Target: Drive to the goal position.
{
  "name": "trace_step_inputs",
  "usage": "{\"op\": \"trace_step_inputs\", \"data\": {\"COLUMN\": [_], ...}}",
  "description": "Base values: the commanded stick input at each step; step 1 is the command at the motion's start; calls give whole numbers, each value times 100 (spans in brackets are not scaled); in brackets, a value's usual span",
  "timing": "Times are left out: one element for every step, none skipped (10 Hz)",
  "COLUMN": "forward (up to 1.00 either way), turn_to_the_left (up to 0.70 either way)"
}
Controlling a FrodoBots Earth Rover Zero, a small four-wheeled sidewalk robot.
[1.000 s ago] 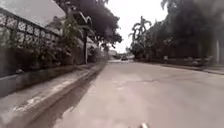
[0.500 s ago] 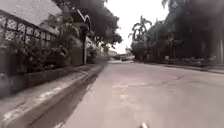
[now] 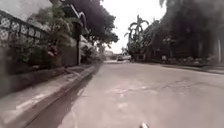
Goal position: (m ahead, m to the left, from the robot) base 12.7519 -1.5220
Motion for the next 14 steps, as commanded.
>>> {"op": "trace_step_inputs", "data": {"forward": [70, 70, 70, 70, 70, 70, 70, 70, 70, 70, 70, 70, 70, 70], "turn_to_the_left": [0, 0, 0, 0, 0, 3, 7, 10, 3, 0, 0, 0, 0, 0]}}
